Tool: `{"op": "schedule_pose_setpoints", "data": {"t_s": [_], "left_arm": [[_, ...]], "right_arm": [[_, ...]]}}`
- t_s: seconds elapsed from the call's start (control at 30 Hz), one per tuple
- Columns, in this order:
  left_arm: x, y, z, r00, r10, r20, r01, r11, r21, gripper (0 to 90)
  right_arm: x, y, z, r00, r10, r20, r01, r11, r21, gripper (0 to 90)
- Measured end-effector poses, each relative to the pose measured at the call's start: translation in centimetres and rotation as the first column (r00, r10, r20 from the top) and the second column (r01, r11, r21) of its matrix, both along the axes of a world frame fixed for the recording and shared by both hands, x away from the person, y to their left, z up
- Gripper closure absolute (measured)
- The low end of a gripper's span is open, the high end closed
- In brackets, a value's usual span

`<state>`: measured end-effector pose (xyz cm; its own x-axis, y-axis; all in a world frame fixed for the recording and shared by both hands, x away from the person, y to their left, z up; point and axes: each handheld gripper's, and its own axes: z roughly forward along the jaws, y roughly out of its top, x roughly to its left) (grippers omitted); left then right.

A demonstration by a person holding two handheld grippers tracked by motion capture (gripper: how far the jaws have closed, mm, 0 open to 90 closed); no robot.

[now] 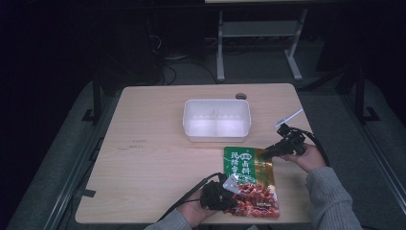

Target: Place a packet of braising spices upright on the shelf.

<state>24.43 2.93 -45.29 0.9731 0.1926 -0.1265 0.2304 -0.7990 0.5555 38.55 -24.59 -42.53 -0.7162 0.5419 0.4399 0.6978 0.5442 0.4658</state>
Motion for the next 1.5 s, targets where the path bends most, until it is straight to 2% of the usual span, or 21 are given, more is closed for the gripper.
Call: {"op": "schedule_pose_setpoints", "data": {"t_s": [0.1, 0.27, 0.33, 0.5, 0.63, 0.77, 0.87, 0.93, 1.1, 1.33, 1.5], "left_arm": [[0.0, 0.0, 0.0, 1.0, -0.001, 0.002, 0.001, 1.0, 0.0, 90.0], [0.0, 0.0, 0.0, 1.0, 0.003, 0.003, -0.003, 1.0, -0.005, 90.0], [0.0, 0.0, 0.0, 1.0, 0.002, 0.002, -0.002, 1.0, -0.005, 90.0], [0.0, 0.0, -0.1, 1.0, 0.006, 0.003, -0.006, 0.9999, -0.01, 89.3], [0.0, 0.0, 0.0, 1.0, 0.007, 0.005, -0.007, 0.9999, -0.012, 87.4], [-0.1, 0.0, 0.0, 0.9999, 0.008, 0.01, -0.008, 0.9999, -0.015, 85.8], [-0.1, 0.2, 0.2, 0.9998, 0.016, 0.012, -0.016, 0.9996, -0.023, 79.3], [-0.2, 0.6, 0.5, 0.9991, 0.026, 0.032, -0.025, 0.9991, -0.036, 77.2], [0.0, 1.3, 1.0, 0.9981, 0.043, 0.045, -0.041, 0.9979, -0.051, 73.9], [0.3, 3.2, 1.9, 0.9942, 0.082, 0.07, -0.078, 0.9951, -0.061, 69.6], [0.4, 5.2, 2.7, 0.9886, 0.12, 0.092, -0.113, 0.9908, -0.075, 66.9]], "right_arm": [[0.0, 0.2, -0.2, 0.9996, 0.024, -0.012, -0.024, 0.9997, 0.004, 61.7], [0.4, 1.3, -1.8, 0.9983, 0.041, -0.042, -0.044, 0.9976, -0.054, 64.3], [0.5, 1.7, -2.2, 0.9983, 0.043, -0.04, -0.047, 0.9954, -0.084, 65.9], [0.5, 1.8, -2.2, 0.9986, 0.041, -0.032, -0.044, 0.9953, -0.087, 73.1], [0.5, 2.0, -2.5, 0.9991, 0.036, -0.021, -0.038, 0.9935, -0.108, 78.9], [0.4, 2.1, -2.4, 0.9992, 0.039, 0.001, -0.039, 0.9913, -0.125, 88.5], [0.4, 2.1, -2.0, 0.9991, 0.042, 0.006, -0.04, 0.9909, -0.129, 89.1], [0.3, 2.1, -1.8, 0.9991, 0.042, 0.005, -0.041, 0.9917, -0.122, 89.1], [0.1, 2.0, -1.2, 0.9988, 0.047, 0.017, -0.044, 0.9919, -0.119, 89.2], [-0.2, 2.1, -0.6, 0.9983, 0.05, 0.029, -0.047, 0.9919, -0.118, 89.3], [-0.5, 2.0, 0.2, 0.9979, 0.051, 0.041, -0.046, 0.993, -0.109, 89.3]]}}
